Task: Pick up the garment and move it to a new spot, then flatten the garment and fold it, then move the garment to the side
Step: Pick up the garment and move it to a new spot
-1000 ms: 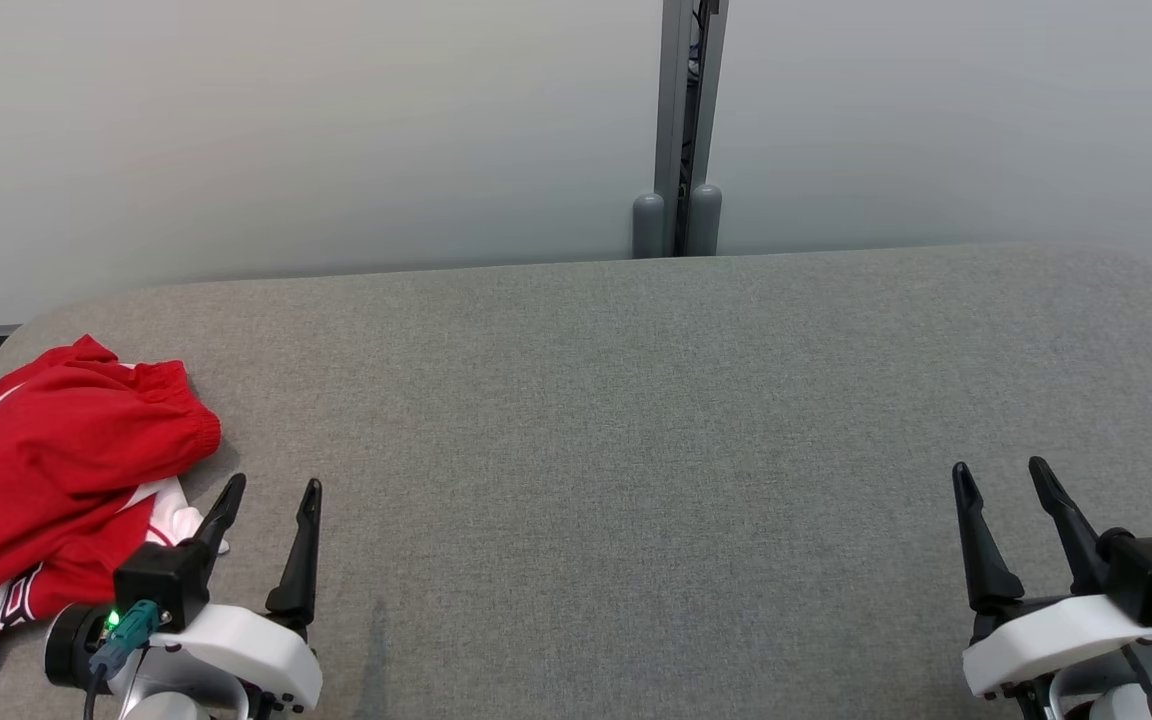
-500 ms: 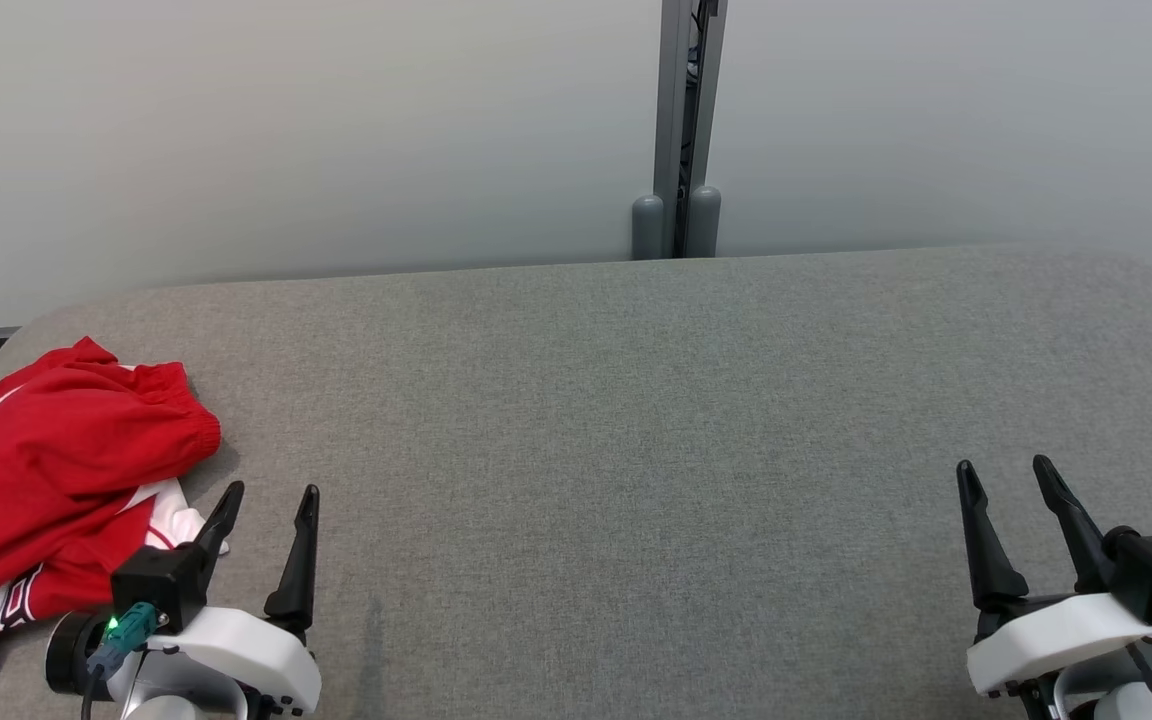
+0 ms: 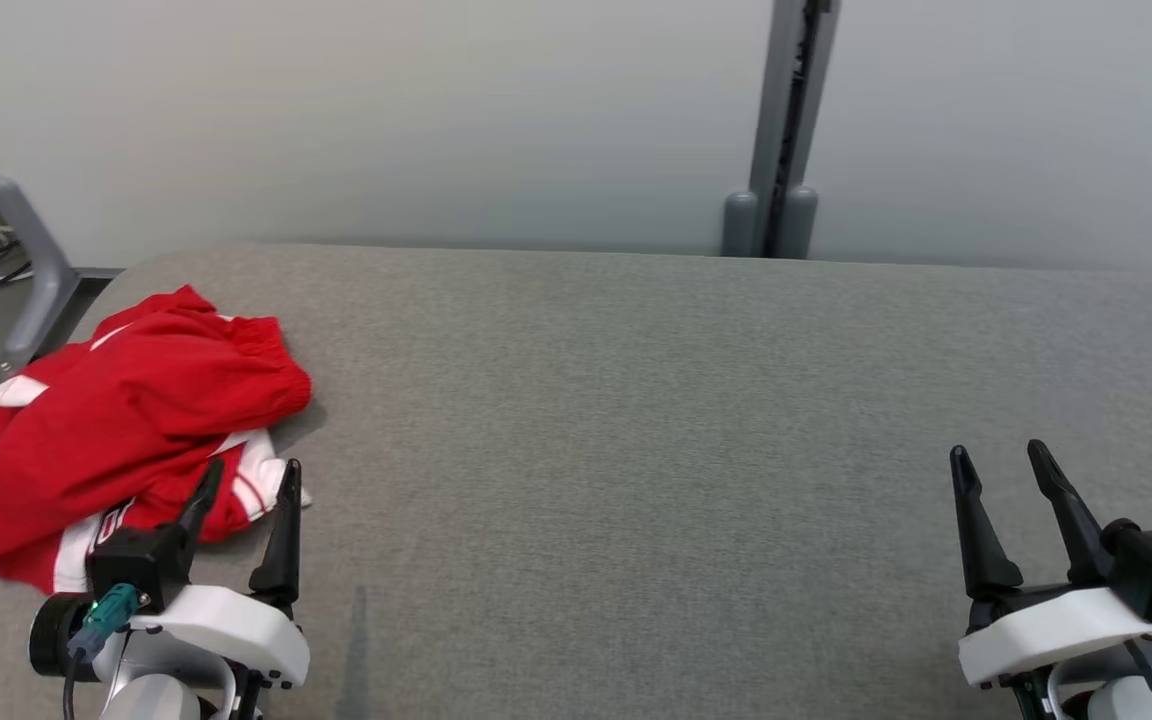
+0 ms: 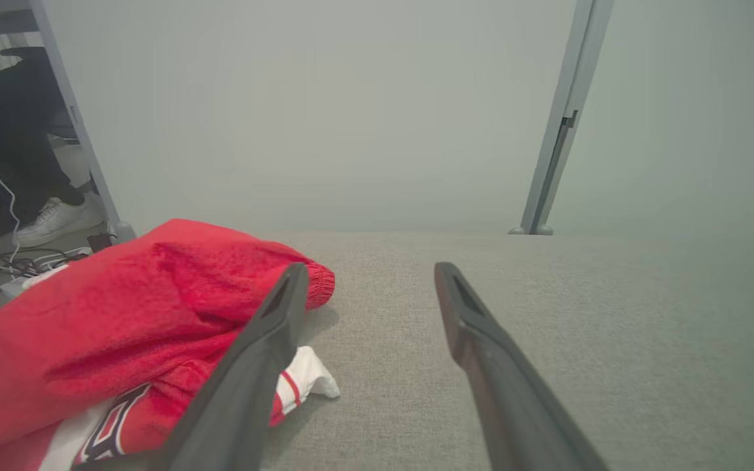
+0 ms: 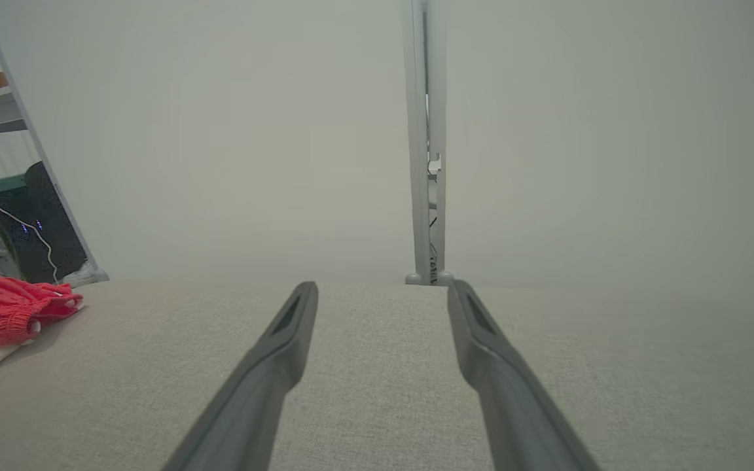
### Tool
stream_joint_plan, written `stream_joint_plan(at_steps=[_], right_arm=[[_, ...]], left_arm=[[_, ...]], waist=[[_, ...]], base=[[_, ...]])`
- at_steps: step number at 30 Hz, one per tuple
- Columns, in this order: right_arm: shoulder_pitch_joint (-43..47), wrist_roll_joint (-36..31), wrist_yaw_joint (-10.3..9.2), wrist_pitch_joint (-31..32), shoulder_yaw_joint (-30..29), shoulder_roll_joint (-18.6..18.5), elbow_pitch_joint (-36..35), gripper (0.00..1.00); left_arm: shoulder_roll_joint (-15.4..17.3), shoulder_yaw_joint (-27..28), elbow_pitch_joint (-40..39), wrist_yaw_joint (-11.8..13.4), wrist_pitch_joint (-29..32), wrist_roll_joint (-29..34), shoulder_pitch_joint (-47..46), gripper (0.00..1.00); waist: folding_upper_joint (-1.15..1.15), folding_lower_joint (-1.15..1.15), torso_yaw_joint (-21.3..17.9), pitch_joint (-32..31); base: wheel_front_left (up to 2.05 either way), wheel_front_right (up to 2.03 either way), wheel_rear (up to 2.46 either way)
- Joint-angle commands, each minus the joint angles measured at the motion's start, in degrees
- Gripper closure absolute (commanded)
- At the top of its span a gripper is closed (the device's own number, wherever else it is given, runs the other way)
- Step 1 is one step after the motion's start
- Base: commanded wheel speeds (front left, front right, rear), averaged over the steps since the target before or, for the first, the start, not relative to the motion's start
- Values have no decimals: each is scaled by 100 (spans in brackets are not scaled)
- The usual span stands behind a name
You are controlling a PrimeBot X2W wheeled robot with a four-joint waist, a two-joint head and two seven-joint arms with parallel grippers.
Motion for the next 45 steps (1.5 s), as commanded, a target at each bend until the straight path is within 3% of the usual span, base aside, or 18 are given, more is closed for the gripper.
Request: stream_joint_plan(at_steps=[1, 11, 20, 45], right_arm=[[40, -12, 13, -30, -7, -21, -54, 0], [-11, 32, 13, -28, 307, 32, -329, 0], [-126, 90, 12, 6, 645, 107, -454, 0], [-396, 172, 8, 56, 845, -54, -370, 0]], left_arm=[[33, 30, -29, 27, -21, -45, -117, 0], [69, 265, -166, 120, -96, -216, 3, 0], [26, 388, -355, 216, -114, -337, 125, 0], [-58, 679, -760, 339, -132, -341, 114, 0]], waist=[[0, 0, 331, 37], [0, 0, 1626, 100], [0, 0, 2402, 205], [0, 0, 2466, 357]], base=[[0, 0, 0], [0, 0, 0], [0, 0, 0], [0, 0, 0]])
